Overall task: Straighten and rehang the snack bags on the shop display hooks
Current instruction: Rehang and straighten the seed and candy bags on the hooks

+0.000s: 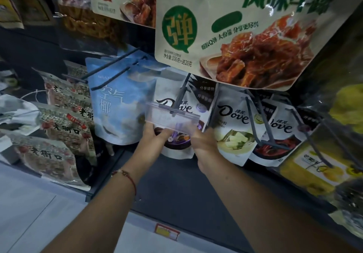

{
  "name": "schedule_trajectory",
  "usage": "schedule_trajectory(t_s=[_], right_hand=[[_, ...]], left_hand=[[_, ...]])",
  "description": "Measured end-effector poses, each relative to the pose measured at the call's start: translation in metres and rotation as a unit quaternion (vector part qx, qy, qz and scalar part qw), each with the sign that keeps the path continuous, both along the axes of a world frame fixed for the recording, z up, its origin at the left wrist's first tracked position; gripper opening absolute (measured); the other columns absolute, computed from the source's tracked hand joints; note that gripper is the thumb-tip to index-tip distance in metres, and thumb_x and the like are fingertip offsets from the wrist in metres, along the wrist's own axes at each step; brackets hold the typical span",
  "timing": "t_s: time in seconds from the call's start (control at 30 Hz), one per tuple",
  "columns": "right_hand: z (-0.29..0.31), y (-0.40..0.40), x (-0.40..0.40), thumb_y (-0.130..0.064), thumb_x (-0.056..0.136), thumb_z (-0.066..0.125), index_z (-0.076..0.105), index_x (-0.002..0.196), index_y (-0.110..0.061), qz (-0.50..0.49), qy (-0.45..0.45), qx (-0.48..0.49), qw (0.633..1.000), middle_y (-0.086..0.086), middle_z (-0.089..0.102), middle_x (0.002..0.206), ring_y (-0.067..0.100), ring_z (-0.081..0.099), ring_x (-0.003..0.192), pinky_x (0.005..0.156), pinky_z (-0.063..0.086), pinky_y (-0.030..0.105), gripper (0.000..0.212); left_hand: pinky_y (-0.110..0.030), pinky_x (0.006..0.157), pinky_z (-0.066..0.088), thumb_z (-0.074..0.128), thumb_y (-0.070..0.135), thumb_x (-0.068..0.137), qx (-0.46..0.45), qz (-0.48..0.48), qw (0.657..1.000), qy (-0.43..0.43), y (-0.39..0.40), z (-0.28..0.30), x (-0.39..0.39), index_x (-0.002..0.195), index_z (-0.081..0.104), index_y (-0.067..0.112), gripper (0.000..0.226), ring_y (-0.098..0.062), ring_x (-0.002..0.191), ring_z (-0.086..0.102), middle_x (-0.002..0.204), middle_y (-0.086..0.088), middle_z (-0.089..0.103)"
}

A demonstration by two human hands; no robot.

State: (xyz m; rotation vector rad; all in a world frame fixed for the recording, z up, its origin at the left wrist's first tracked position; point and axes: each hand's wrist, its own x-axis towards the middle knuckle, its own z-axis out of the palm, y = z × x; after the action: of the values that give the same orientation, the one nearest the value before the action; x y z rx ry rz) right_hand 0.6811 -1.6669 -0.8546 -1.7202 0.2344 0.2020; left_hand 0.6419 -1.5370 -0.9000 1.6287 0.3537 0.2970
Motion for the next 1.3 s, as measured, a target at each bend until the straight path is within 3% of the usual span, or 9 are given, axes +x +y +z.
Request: schedule_trajectory(t_s=[0.1, 0.23, 0.4, 0.47, 0.53, 0.63, 0.73, 0.87, 1.3], right_hand=[[-0.002, -0.001, -0.004, -0.043, 0.074, 0.073, 0.057, 0.100, -0.025, 0.018, -0.009, -0.017, 1.000, -0.005, 0.068, 0.097, 0.017, 0.067, 0.092, 0.089, 0.055, 0.040, 0.036], [-0.003, -0.003, -0.007, -0.065, 0.064, 0.059, 0.059, 0.110, -0.023, 0.033, -0.020, -0.045, 0.998, -0.005, 0.071, 0.099, 0.017, 0.069, 0.091, 0.087, 0.056, 0.040, 0.061], [0.016, -0.023, -0.034, -0.033, 0.089, 0.062, 0.058, 0.089, -0.029, 0.104, -0.049, -0.110, 0.987, -0.008, 0.067, 0.091, 0.010, 0.062, 0.083, 0.075, 0.049, 0.029, 0.006], [0.021, -0.038, -0.050, -0.033, 0.091, 0.060, 0.055, 0.091, -0.033, 0.146, -0.097, -0.186, 0.967, -0.007, 0.064, 0.101, 0.012, 0.061, 0.096, 0.079, 0.048, 0.030, 0.005], [0.029, -0.052, -0.069, -0.041, 0.090, 0.058, 0.052, 0.122, -0.029, 0.202, -0.134, -0.270, 0.932, 0.001, 0.055, 0.131, 0.020, 0.050, 0.124, 0.101, 0.043, 0.039, 0.035], [0.049, -0.073, -0.107, -0.051, 0.095, 0.048, 0.014, 0.155, -0.017, 0.277, -0.135, -0.417, 0.855, 0.006, 0.009, 0.163, 0.026, 0.011, 0.149, 0.120, 0.018, 0.044, 0.076], [0.075, -0.097, -0.152, -0.057, 0.096, 0.041, 0.005, 0.157, -0.022, 0.323, -0.155, -0.490, 0.795, 0.004, -0.009, 0.164, 0.028, -0.003, 0.150, 0.121, 0.006, 0.045, 0.078], [0.115, -0.128, -0.208, -0.060, 0.096, 0.039, 0.002, 0.156, -0.028, 0.379, -0.173, -0.499, 0.760, -0.001, -0.015, 0.163, 0.024, -0.012, 0.150, 0.121, -0.002, 0.042, 0.078], [0.282, -0.160, -0.252, -0.060, 0.096, 0.039, -0.002, 0.156, -0.028, 0.320, -0.270, -0.489, 0.765, -0.002, -0.011, 0.163, 0.022, -0.009, 0.150, 0.121, 0.003, 0.042, 0.079]], left_hand=[[-0.027, 0.103, 0.042, 0.074, 0.056, 0.070, 0.036, -0.006, 0.999, 0.017, -0.007, -0.002, 0.002, 0.130, 0.042, 0.030, 0.072, -0.003, 0.120, 0.052, 0.132, 0.006, 0.049], [-0.013, 0.087, 0.040, 0.075, 0.047, 0.082, 0.060, -0.025, 0.998, 0.025, -0.014, -0.004, -0.001, 0.131, 0.040, 0.029, 0.063, 0.005, 0.112, 0.055, 0.125, 0.015, 0.058], [-0.030, 0.090, 0.049, 0.074, 0.057, 0.076, 0.145, 0.021, 0.988, 0.042, -0.007, 0.010, -0.016, 0.126, 0.044, 0.027, 0.065, -0.010, 0.109, 0.059, 0.120, 0.008, 0.059], [-0.038, 0.097, 0.046, 0.068, 0.062, 0.075, 0.215, 0.017, 0.975, 0.061, -0.002, 0.023, -0.034, 0.136, 0.037, 0.020, 0.081, -0.019, 0.121, 0.052, 0.132, -0.003, 0.052], [-0.047, 0.107, 0.041, 0.057, 0.070, 0.076, 0.297, 0.004, 0.952, 0.077, 0.003, 0.034, -0.060, 0.149, 0.024, 0.018, 0.095, -0.026, 0.138, 0.038, 0.151, -0.009, 0.037], [-0.051, 0.107, 0.040, 0.046, 0.072, 0.083, 0.412, -0.022, 0.901, 0.136, 0.004, 0.051, -0.109, 0.154, 0.020, 0.019, 0.092, -0.033, 0.143, 0.032, 0.157, -0.016, 0.027], [-0.046, 0.111, 0.036, 0.049, 0.059, 0.093, 0.493, -0.075, 0.845, 0.196, 0.001, 0.075, -0.156, 0.156, 0.020, 0.021, 0.078, -0.033, 0.146, 0.025, 0.162, -0.015, 0.016], [-0.041, 0.114, 0.032, 0.048, 0.057, 0.094, 0.530, -0.100, 0.822, 0.182, -0.012, 0.133, -0.209, 0.156, 0.017, 0.027, 0.076, -0.028, 0.147, 0.023, 0.164, -0.007, 0.015], [-0.043, 0.117, 0.026, 0.041, 0.061, 0.097, 0.643, -0.076, 0.761, 0.046, -0.065, 0.308, -0.231, 0.157, 0.007, 0.032, 0.075, -0.025, 0.151, 0.014, 0.166, -0.003, 0.003]])
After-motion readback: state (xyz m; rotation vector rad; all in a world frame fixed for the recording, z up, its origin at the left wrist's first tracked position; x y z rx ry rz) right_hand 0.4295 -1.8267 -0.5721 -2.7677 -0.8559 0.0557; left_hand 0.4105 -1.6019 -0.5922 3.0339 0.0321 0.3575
